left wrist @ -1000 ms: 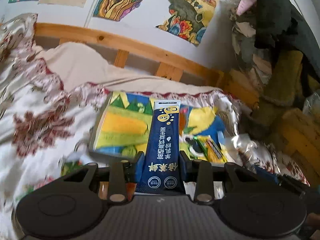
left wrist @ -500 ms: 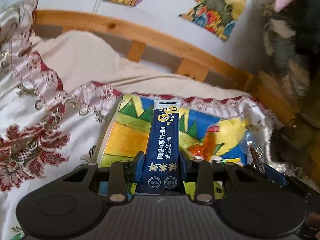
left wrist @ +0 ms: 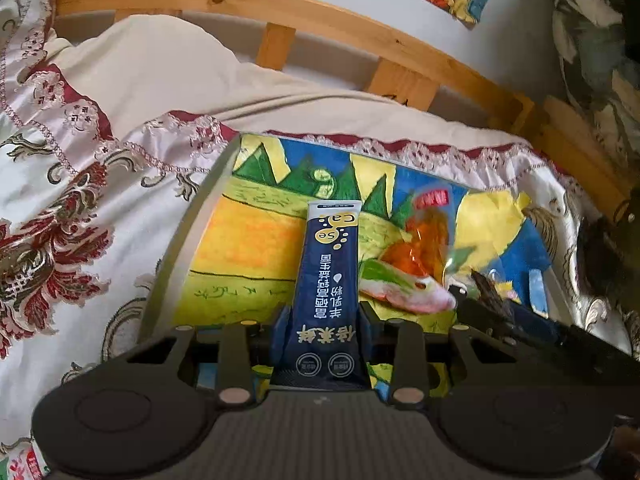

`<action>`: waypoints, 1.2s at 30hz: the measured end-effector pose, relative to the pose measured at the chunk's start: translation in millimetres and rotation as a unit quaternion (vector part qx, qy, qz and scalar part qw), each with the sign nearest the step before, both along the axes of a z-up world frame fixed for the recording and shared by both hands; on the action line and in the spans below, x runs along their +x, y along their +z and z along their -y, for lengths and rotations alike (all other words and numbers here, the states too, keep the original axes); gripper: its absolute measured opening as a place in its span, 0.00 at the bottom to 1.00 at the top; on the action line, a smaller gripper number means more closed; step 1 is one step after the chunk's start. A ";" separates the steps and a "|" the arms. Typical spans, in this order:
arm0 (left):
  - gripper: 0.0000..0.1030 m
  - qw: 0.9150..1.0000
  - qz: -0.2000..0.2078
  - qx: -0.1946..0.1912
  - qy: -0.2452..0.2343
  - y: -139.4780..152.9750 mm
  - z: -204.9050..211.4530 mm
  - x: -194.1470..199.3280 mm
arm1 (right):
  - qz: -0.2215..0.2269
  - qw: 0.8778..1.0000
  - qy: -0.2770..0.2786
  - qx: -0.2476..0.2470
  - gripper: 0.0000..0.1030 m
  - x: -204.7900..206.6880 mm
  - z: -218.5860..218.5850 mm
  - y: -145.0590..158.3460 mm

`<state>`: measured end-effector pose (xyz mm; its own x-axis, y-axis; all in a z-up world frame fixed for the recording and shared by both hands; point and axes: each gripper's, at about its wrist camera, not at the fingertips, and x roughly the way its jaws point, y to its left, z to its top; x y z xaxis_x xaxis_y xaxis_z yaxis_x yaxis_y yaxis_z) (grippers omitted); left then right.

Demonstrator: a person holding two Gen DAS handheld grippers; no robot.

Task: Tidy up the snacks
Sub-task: 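Carry both snacks into the dinosaur tray and open both tools, then lift both tools away from the tray toward the remaining snacks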

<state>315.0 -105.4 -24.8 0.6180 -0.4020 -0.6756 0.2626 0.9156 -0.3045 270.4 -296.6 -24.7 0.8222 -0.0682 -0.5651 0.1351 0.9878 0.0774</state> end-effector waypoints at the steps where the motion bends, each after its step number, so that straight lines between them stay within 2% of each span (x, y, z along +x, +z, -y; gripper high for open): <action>1: 0.38 1.000 -0.002 0.003 0.000 -1.2 1.3 -0.1 | -0.001 1.000 0.000 0.002 0.46 0.5 0.3 -0.4; 7: 0.41 1.000 -0.022 0.022 0.003 -7.1 6.3 0.3 | -0.004 1.000 0.001 0.000 0.47 1.0 0.6 -0.6; 10: 0.43 0.999 -0.032 0.038 0.003 -4.3 8.0 -0.7 | -0.004 1.000 0.002 -0.010 0.54 -1.8 0.0 2.6; 12: 0.55 0.999 -0.030 0.037 0.002 1.8 6.0 -3.5 | 0.002 1.000 0.005 -0.018 0.60 -6.3 -0.4 7.1; 16: 0.63 0.999 -0.017 0.028 0.013 19.7 -3.9 -12.5 | 0.019 1.000 0.000 -0.019 0.67 -20.7 1.7 23.2; 21: 0.78 0.999 0.029 0.018 0.025 47.7 -21.8 -38.6 | 0.056 0.998 -0.005 -0.016 0.79 -46.4 3.1 51.9; 23: 0.81 0.998 0.047 0.018 0.027 58.2 -27.4 -50.9 | 0.069 0.997 -0.006 -0.018 0.81 -56.8 2.4 63.1; 29: 0.93 0.992 0.118 0.017 0.043 90.1 -45.3 -94.8 | 0.109 0.994 -0.004 -0.016 0.92 -96.6 -2.1 97.7; 36: 0.99 0.982 0.180 0.032 0.048 114.5 -64.2 -150.8 | 0.157 0.987 0.004 -0.020 0.99 -156.9 -15.0 129.5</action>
